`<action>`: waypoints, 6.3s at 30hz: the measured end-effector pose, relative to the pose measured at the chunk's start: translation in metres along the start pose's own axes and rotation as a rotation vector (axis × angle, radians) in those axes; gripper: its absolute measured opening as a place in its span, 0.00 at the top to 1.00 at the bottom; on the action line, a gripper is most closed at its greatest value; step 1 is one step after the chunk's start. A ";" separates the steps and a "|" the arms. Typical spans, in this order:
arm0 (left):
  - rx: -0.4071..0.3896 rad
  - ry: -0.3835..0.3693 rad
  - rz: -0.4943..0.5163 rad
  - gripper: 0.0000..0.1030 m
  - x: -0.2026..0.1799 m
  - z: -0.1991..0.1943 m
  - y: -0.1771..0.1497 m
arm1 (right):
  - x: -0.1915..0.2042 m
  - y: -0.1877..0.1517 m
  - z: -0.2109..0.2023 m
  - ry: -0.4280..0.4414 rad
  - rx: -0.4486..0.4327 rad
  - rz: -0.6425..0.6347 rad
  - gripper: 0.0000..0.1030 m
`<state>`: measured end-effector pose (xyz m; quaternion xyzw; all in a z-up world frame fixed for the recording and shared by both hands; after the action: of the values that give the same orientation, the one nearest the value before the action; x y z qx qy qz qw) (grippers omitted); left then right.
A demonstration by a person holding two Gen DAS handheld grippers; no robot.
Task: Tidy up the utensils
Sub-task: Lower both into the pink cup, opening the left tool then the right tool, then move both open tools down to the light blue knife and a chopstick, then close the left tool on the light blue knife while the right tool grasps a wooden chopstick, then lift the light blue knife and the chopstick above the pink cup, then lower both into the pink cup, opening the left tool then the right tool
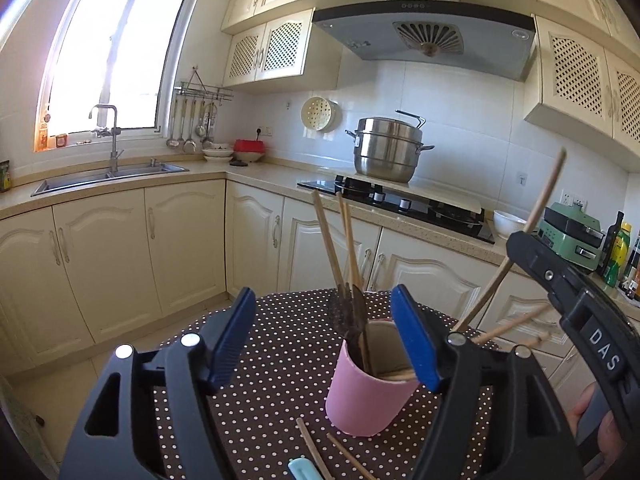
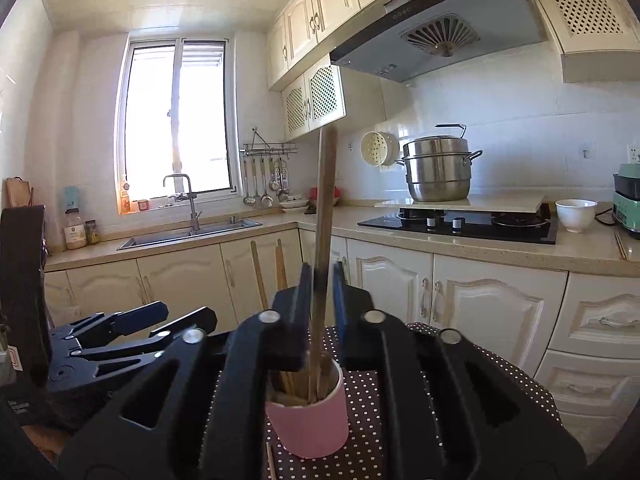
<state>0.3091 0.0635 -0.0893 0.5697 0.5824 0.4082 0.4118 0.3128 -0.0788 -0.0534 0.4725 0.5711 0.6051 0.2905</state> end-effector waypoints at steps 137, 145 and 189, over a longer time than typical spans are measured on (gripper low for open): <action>0.155 -0.261 -0.092 0.82 -0.023 -0.051 -0.043 | -0.002 -0.052 -0.051 0.104 0.205 0.043 0.95; 0.082 -0.259 -0.072 0.82 -0.029 -0.045 -0.002 | -0.025 -0.013 -0.038 0.011 0.104 0.073 0.95; -0.012 -0.133 -0.011 0.61 -0.037 0.017 0.027 | 0.014 0.024 0.014 0.056 -0.018 0.041 0.95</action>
<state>0.3344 0.0269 -0.0691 0.5900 0.5545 0.3706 0.4550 0.3246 -0.0651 -0.0285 0.4644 0.5638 0.6290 0.2664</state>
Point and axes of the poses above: each gripper's, at about its wrist camera, not at the fingertips, and z roughly the way its jaws point, x to its left, y to its top, the point moved 9 cm from there along z, roughly the way its jaws point, and after that the axes turned 7 degrees about z, right-handed, at the moved point
